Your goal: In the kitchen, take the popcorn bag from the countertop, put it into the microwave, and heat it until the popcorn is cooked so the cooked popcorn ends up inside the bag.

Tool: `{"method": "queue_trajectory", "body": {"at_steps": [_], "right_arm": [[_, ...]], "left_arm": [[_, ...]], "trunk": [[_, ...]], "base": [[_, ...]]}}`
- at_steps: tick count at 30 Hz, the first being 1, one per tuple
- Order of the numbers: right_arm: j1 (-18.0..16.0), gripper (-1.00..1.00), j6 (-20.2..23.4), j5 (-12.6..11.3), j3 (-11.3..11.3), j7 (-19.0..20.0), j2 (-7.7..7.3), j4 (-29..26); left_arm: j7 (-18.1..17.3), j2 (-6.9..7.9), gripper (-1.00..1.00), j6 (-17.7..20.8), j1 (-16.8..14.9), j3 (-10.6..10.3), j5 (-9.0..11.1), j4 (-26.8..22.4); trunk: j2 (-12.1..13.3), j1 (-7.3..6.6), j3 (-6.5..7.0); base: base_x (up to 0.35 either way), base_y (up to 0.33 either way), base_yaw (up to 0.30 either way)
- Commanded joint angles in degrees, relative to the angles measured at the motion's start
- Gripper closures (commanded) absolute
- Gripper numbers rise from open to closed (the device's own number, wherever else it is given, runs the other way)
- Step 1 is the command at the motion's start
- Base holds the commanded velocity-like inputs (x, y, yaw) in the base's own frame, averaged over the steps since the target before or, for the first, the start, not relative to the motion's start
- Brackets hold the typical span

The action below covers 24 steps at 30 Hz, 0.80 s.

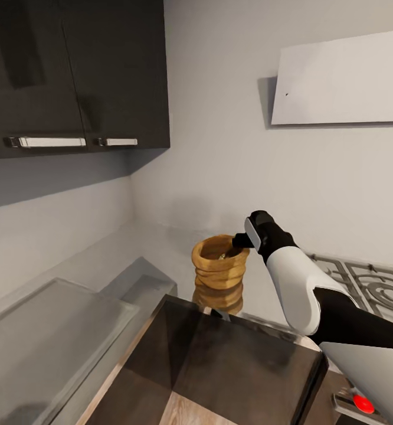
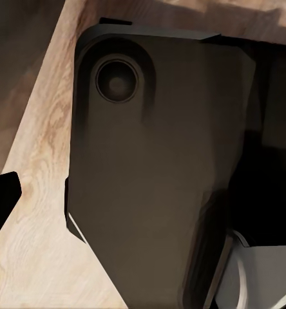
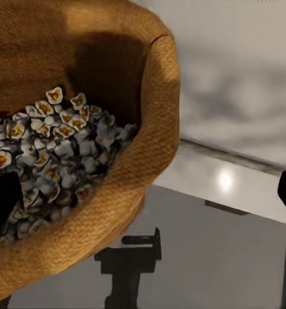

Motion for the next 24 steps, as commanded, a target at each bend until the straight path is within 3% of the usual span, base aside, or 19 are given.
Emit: {"method": "queue_trajectory", "body": {"at_steps": [1, 8, 24], "right_arm": [[0.0, -1.0, 0.2, 0.6, -0.5, 0.1, 0.08, 0.0], [0.1, -1.0, 1.5, 0.5, -0.9, 0.2, 0.08, -0.2], [0.1, -1.0, -3.0, 0.5, -0.8, 2.8, 0.07, 0.1]], "left_arm": [[-0.2, 0.01, -1.0, -0.1, 0.0, 0.4, 0.3, 0.0], [-0.2, 0.0, -1.0, -0.1, 0.1, 0.6, 0.4, -0.1], [-0.2, 0.02, -1.0, -0.1, 0.2, 0.6, 0.3, 0.0]], "trunk": [[0.0, 0.02, -0.07], [0.0, 0.02, -0.07], [0.0, 0.02, -0.07]], "base": [[0.157, 0.0, 0.0], [0.067, 0.0, 0.0], [0.0, 0.0, 0.0]]}}
